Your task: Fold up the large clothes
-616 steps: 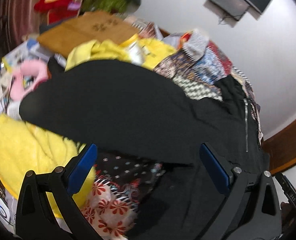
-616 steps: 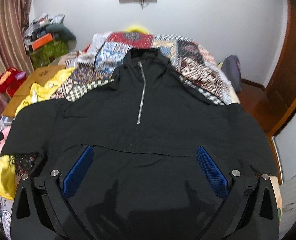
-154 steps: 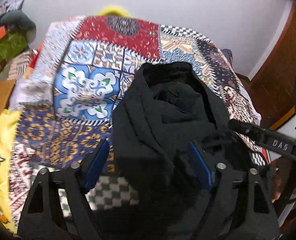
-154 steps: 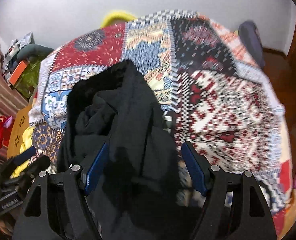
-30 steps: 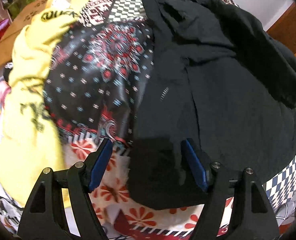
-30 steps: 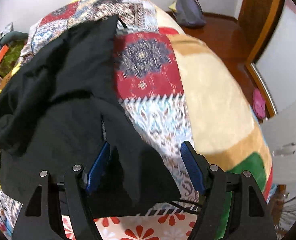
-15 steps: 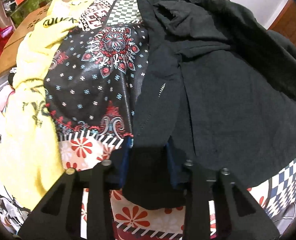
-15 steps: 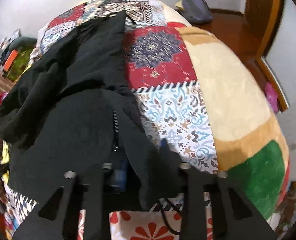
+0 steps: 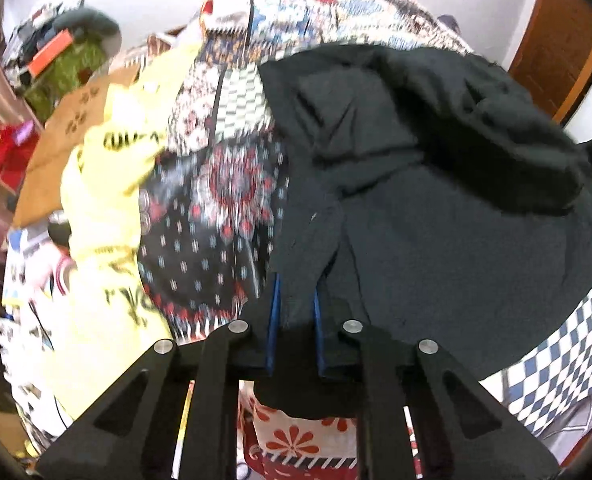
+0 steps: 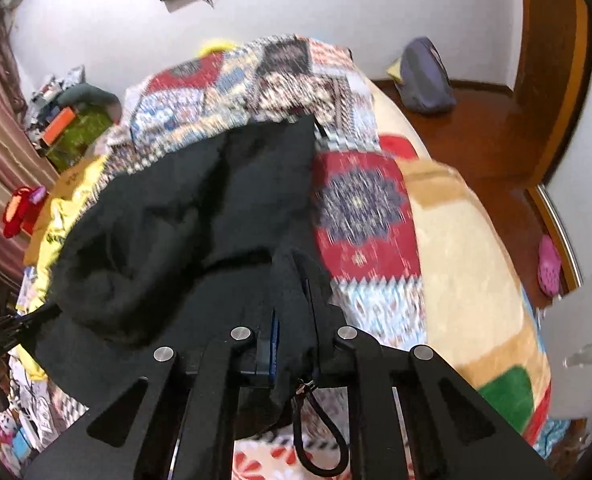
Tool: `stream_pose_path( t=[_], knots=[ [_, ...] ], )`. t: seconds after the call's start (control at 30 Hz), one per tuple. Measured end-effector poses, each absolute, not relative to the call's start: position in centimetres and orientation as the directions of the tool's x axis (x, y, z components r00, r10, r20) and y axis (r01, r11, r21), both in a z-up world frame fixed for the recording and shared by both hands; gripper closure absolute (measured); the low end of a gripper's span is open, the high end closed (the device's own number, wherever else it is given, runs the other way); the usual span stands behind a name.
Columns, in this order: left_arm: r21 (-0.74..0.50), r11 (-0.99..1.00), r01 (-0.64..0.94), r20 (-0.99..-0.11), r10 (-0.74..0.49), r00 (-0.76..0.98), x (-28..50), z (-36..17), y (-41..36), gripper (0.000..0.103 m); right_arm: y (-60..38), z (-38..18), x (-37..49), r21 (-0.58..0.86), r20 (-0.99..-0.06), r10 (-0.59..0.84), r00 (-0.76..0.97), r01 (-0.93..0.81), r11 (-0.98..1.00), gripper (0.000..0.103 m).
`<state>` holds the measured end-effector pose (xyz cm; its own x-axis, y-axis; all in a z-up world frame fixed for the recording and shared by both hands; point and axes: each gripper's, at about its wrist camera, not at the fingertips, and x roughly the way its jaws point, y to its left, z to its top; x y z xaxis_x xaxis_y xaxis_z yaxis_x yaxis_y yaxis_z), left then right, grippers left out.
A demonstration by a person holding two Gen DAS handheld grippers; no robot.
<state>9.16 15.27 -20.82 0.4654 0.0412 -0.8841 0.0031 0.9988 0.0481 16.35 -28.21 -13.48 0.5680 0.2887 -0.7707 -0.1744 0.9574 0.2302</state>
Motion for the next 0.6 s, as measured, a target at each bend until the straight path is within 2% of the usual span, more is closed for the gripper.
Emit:
stream_pose_path(
  t=[0.43,0.6],
  knots=[
    [-0.120,0.992,-0.035,-0.813,-0.078,0.578,20.0,-14.8,17.7,0.091,-25.1,-9.5,24.9,0.224,-0.707,0.327,0.627,-0.240,0.945,0.095],
    [-0.182,0.981,-0.071,-0.815,-0.110,0.568,26.2,-15.3,19.5,0.091,-23.8,-9.7,30.2,0.193,-0.718,0.297,0.629,-0.230,0.954,0.096]
  ],
)
